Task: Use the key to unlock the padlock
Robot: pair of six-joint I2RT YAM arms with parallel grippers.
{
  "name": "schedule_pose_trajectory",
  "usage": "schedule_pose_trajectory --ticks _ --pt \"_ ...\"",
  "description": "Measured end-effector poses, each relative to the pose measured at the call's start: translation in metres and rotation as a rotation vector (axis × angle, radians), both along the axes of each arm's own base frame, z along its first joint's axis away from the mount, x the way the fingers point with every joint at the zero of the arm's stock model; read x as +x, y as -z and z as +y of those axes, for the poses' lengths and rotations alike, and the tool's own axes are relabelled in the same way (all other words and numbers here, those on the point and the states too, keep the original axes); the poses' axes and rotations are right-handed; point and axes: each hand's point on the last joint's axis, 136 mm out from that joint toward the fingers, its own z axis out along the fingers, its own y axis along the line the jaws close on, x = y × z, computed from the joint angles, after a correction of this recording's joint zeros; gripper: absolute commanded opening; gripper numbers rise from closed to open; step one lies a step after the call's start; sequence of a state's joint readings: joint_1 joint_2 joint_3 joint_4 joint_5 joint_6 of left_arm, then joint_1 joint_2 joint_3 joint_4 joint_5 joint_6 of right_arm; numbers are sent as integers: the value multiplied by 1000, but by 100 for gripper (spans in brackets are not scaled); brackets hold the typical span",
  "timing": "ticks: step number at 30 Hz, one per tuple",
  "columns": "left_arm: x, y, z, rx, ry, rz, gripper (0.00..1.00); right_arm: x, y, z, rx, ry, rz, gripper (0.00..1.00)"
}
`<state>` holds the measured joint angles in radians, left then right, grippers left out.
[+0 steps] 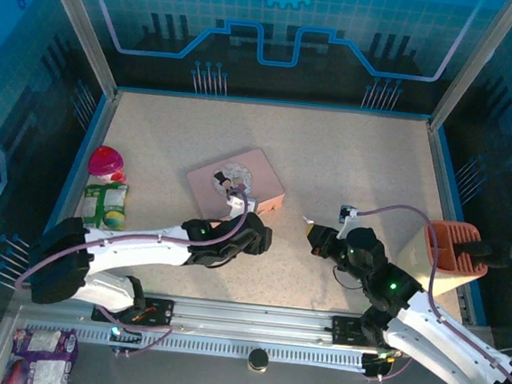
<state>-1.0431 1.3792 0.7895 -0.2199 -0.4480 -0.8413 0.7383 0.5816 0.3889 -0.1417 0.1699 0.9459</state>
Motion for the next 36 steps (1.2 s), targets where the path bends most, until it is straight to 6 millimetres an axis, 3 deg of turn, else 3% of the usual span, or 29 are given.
schedule_pose_trajectory --ticks 11,17,24,36 --pt "22 55 11 60 -152 79 68 -4 -3 2 20 -21 -1 0" --pt "34 70 -1 90 -164 76 65 -6 -2 2 32 -26 1 0" --pt "43 80 -2 129 -190 75 63 -9 6 4 37 -36 26 0" --pt "52 79 7 127 -229 74 47 -9 21 9 39 -48 65 0"
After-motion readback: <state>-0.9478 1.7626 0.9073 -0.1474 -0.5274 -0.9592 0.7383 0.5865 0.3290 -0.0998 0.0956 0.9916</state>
